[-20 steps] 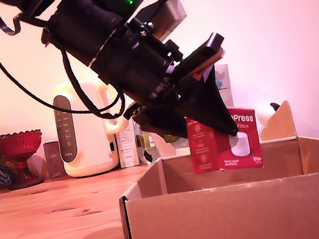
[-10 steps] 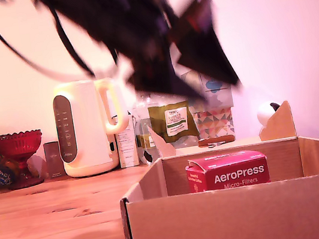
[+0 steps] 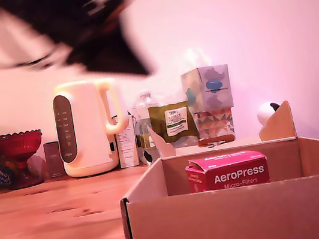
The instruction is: Pick the red carton of coffee filters and place it in the cardboard box
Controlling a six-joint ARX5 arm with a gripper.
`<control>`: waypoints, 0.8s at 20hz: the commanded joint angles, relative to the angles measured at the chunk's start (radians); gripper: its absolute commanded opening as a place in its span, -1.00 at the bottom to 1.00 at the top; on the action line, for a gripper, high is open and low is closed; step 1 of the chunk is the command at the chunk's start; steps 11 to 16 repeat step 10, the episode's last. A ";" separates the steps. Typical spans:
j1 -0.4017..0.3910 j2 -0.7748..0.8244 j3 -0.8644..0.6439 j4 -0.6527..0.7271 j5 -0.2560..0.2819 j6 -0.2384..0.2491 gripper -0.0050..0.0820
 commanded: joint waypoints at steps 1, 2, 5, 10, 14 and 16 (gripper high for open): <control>0.027 -0.053 -0.064 0.050 0.007 -0.048 -0.94; 0.058 -0.084 -0.102 0.063 0.006 -0.067 -0.94; 0.147 -0.187 -0.200 0.087 0.006 -0.077 -0.94; 0.270 -0.370 -0.336 0.101 0.006 -0.127 -0.94; 0.270 -0.370 -0.336 0.101 0.006 -0.127 -0.94; 0.270 -0.370 -0.336 0.101 0.006 -0.127 -0.94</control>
